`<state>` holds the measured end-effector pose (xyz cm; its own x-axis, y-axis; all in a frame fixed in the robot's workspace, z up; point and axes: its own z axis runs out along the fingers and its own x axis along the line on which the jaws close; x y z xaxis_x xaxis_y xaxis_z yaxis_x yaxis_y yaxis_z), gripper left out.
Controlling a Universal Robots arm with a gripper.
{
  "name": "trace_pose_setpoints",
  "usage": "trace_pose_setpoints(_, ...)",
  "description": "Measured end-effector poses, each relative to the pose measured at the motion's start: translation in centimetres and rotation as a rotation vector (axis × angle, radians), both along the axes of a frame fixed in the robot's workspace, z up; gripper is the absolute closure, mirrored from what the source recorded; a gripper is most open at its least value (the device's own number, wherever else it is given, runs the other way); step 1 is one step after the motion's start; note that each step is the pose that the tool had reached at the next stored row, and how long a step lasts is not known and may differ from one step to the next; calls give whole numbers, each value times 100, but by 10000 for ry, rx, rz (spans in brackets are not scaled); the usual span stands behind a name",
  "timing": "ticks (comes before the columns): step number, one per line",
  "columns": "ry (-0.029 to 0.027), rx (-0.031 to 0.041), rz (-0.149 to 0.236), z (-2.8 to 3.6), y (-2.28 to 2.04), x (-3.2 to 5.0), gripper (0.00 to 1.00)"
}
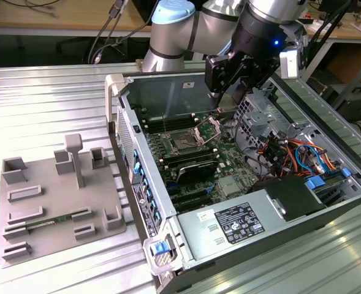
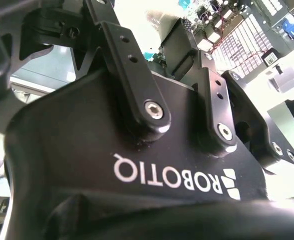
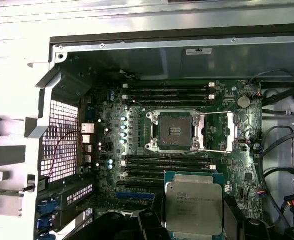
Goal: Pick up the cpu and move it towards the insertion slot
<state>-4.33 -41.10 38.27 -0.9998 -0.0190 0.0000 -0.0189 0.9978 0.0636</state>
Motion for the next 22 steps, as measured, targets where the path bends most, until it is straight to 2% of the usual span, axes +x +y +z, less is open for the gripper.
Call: trace_pose_setpoints(22,0,0,0,-7,23,139,45)
